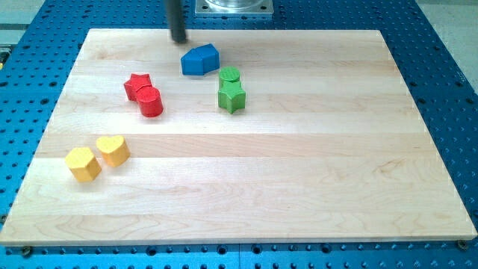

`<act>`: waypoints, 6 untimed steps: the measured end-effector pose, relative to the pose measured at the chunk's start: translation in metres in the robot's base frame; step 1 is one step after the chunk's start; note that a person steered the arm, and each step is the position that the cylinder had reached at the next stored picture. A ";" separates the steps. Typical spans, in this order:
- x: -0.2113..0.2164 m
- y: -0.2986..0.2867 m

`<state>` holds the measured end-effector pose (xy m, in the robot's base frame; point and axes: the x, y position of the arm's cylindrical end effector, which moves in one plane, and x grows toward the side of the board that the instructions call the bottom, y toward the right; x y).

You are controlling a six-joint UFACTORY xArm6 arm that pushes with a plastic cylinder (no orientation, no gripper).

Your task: Push the blue blocks to the left side

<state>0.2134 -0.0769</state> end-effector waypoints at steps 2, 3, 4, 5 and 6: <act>0.079 0.068; 0.088 0.041; 0.080 0.026; 0.076 -0.002; 0.054 -0.048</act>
